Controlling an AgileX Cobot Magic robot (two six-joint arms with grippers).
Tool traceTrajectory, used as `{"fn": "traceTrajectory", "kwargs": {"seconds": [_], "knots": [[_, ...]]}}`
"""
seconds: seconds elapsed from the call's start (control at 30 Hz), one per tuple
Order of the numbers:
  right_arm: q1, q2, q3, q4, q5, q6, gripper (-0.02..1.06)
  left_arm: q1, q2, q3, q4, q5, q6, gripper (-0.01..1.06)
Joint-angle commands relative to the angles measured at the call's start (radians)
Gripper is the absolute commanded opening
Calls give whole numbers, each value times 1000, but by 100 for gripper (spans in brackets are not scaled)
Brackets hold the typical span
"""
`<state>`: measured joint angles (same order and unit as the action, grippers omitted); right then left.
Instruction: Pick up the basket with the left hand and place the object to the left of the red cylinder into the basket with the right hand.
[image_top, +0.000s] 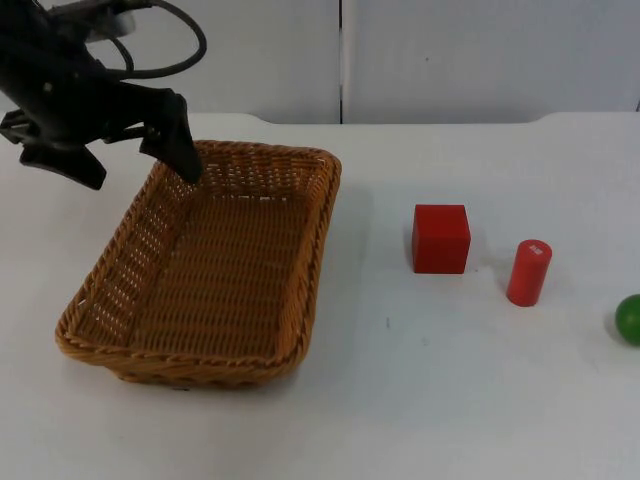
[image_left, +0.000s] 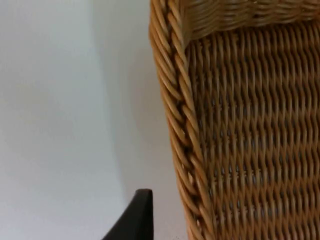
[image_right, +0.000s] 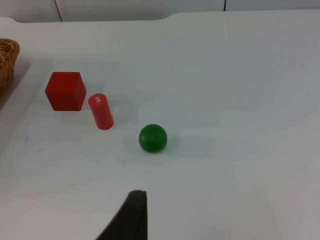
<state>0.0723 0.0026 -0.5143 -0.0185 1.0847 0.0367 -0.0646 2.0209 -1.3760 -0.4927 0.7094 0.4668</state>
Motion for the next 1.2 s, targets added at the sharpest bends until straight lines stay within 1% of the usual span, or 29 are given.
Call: {"fn": "traceTrajectory", "kwargs": {"seconds": [0.0,0.07,0.27,0.4,0.63,1.17], "knots": [[-1,-3,-2,-5,-6,0,105,-4,17,-6,-11,-11,16,105],[-1,-3,-2,-5,-6,0,105,2,34,-6,-12,-35,19,105],[-1,-3,-2,-5,-6,0,105,40,44,-6,-27,-50,19,105],[-1,-3,-2,-5,-6,2,105,78,70,-6,-53,17,47,105],[-1,-3,-2,-5,-6,2,105,65,120,-6,-63,63,54,105],[-1,-3,-2,-5,-6,2,105,65,205,-6,-71,63,54,105]]}}
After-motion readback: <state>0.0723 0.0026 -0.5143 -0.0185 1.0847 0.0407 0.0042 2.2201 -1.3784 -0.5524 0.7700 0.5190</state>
